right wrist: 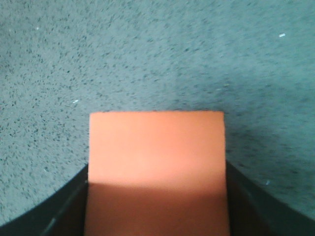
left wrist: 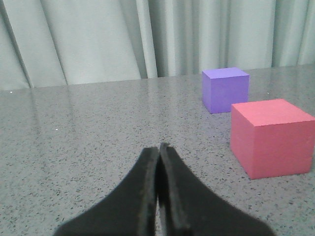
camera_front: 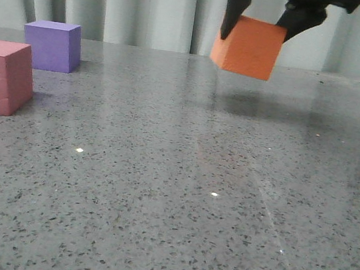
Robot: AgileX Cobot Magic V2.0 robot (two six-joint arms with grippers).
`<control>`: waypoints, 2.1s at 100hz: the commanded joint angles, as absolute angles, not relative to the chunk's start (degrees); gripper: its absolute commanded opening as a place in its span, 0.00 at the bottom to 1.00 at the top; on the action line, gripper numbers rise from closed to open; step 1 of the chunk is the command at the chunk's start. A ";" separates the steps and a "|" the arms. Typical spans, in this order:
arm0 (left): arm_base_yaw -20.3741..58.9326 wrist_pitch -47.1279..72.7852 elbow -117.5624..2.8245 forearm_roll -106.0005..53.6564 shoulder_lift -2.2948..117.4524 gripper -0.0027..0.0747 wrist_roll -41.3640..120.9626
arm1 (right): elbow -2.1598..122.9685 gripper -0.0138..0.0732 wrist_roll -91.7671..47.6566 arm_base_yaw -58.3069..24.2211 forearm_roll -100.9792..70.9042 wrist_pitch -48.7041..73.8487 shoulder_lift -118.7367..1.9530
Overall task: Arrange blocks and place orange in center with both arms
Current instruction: 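Carry the orange cube toward the table center and set it down, then open the right gripper and withdraw it upward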
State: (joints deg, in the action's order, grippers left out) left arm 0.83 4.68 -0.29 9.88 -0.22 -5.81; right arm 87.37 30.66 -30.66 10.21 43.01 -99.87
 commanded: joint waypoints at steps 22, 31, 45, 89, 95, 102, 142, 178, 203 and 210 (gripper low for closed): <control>0.86 0.31 2.83 9.40 -2.06 0.01 -5.91 | 98.37 0.56 42.81 -38.58 19.45 46.39 -106.70; 0.86 0.31 2.83 9.40 -2.06 0.01 -5.91 | 100.58 0.56 45.53 -40.45 22.56 48.18 -108.58; 0.86 0.31 2.83 9.40 -2.06 0.01 -5.91 | 101.71 0.56 48.25 -41.27 23.53 48.18 -109.69; 0.86 0.31 2.83 9.40 -2.06 0.01 -5.91 | 101.71 0.85 48.25 -41.45 23.47 48.05 -109.64; 0.86 0.31 2.83 9.40 -2.06 0.01 -5.91 | 101.71 0.85 48.25 -41.45 23.47 48.05 -109.59; 0.86 0.31 2.83 9.40 -2.06 0.01 -5.91 | 101.73 0.85 48.19 -41.45 23.53 48.10 -108.90; 0.86 0.31 2.83 9.40 -2.06 0.01 -5.91 | 101.34 0.84 36.55 -41.23 30.00 52.41 -97.41; 0.86 0.31 2.83 9.40 -2.06 0.01 -5.91 | 81.61 0.74 30.36 -32.62 33.46 52.53 -74.39; 0.86 0.31 2.83 9.40 -2.06 0.01 -5.91 | 62.71 0.50 29.68 -28.32 34.29 49.43 -51.84; 0.86 0.31 2.83 9.40 -2.06 0.01 -5.91 | 58.76 0.35 29.68 -28.20 34.74 49.43 -45.86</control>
